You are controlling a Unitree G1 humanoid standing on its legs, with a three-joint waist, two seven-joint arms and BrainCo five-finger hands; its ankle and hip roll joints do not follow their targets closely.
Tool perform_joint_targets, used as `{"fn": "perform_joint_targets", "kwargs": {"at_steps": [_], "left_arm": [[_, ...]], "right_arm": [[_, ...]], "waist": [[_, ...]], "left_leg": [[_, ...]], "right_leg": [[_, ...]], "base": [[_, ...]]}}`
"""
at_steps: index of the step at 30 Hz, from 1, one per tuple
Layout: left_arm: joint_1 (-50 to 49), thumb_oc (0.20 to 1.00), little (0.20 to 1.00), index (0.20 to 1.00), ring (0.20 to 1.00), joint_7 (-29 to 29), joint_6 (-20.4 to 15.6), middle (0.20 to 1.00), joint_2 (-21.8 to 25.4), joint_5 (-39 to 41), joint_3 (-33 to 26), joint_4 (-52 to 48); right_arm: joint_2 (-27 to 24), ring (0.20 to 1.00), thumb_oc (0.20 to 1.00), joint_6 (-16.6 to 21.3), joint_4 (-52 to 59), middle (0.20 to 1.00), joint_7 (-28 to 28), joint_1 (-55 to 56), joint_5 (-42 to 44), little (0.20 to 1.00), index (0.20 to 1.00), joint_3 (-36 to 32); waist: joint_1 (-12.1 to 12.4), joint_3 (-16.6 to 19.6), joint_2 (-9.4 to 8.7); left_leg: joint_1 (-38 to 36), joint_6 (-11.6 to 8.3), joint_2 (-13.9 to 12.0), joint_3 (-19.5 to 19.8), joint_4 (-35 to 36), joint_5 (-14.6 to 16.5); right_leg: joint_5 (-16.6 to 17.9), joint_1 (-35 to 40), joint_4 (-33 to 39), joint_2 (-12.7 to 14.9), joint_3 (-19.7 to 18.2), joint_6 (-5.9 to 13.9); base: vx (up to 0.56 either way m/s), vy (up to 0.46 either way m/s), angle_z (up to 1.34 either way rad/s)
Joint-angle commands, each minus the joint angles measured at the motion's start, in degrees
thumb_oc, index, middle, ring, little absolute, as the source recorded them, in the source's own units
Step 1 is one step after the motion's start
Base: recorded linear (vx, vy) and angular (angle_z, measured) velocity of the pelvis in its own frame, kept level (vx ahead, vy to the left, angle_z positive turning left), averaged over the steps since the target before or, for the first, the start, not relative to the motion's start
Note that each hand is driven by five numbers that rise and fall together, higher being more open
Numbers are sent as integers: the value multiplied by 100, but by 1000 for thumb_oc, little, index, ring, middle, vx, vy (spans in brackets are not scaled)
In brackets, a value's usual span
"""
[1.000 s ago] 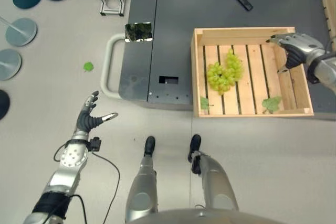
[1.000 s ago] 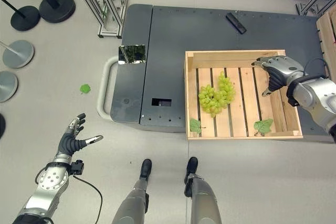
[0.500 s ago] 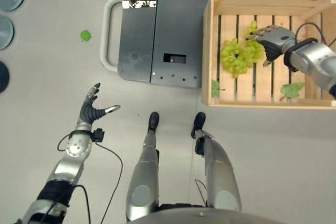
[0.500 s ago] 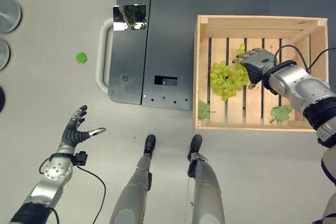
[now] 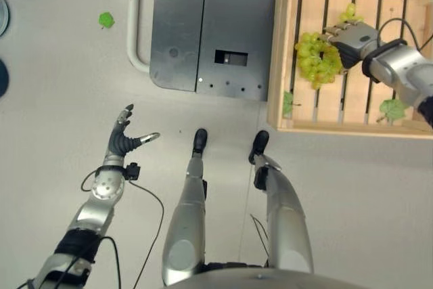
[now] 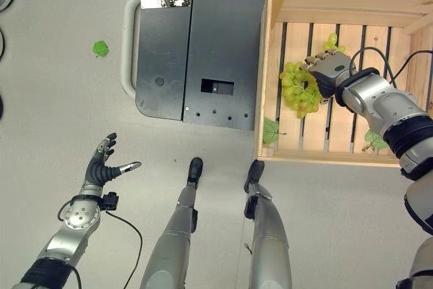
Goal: Pick up the fruits from the basket on one side to the basket on the other side
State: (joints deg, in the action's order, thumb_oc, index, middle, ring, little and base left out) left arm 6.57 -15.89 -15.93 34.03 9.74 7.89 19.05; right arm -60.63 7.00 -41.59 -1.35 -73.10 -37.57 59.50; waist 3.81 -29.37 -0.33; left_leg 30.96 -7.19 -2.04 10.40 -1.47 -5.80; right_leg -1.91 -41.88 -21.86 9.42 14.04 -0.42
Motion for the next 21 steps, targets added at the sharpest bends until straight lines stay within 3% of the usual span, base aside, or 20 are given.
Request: {"fn": "perform_joint_targets", "kwargs": {"at_steps": [1,12,21], "left_arm": [[-64,1000,1000,1000,1000,-170,-220,1000,158,15,-139,-493],[-53,1000,1000,1000,1000,-182,-235,1000,145,-4,-92,-597],[-25,1000,1000,1000,1000,-230,-231,1000,51,-12,-60,-639]], "right_arm": [[-15,1000,1000,-42,-199,1000,108,-217,-41,1000,1000,627],[-298,1000,1000,3,-255,1000,240,159,143,1000,1000,570],[-182,1000,1000,-71,-461,1000,185,436,151,1000,1000,319]], "waist": [[-26,-42,-150],[-51,-42,-114],[-74,-42,-81]], "left_leg": [[-396,161,-46,104,368,99],[-275,147,-32,154,402,90],[-255,159,-35,158,439,90]], "right_leg": [[-23,-324,-349,280,-244,882],[-51,-584,-484,324,-254,880],[-40,-697,-549,339,-301,895]], "base": [[-2,-32,3],[2,-8,5],[0,0,0]]}}
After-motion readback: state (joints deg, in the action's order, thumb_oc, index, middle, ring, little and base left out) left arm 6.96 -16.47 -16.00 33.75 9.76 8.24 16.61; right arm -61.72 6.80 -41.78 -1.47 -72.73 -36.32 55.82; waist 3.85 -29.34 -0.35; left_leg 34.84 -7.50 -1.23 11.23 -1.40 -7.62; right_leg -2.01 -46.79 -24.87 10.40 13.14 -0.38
